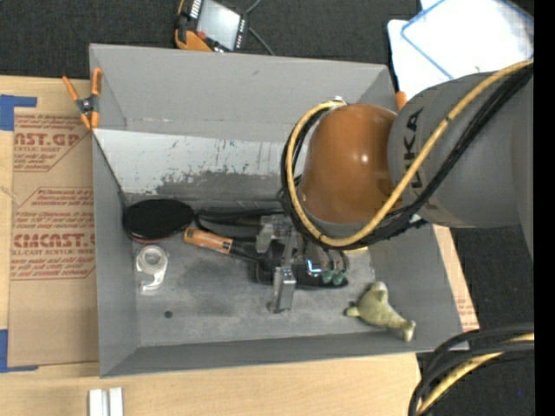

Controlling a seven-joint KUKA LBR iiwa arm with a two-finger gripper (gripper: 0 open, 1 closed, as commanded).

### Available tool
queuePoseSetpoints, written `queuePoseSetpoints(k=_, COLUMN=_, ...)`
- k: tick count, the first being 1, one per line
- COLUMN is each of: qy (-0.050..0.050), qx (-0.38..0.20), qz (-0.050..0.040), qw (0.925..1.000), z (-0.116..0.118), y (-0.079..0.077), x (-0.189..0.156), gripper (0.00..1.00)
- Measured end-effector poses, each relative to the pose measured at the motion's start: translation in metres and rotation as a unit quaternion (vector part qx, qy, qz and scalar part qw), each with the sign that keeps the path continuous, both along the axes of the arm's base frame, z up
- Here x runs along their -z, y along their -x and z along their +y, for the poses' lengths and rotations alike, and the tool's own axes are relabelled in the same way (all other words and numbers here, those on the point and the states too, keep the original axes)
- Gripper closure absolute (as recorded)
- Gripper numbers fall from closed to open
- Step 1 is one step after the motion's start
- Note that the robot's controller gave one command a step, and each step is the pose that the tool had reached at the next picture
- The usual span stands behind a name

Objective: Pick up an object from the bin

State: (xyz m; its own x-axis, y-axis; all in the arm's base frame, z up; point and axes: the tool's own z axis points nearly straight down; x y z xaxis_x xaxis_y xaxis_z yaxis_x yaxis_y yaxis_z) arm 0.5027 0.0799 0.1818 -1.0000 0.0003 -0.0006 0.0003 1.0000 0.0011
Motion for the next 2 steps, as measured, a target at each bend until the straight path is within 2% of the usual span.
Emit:
queuePoseSetpoints(k=1, qy=0.000, qx=0.000, qz=-0.0001, qw=1.0000, z=0.000, y=0.000, x=0.000, gripper=0.00)
queuePoseSetpoints(k=2, qy=0.001, qx=0.005, qz=0.0009, qw=1.0000, z=-0.032, y=-0.009, x=0.032, gripper=0.00)
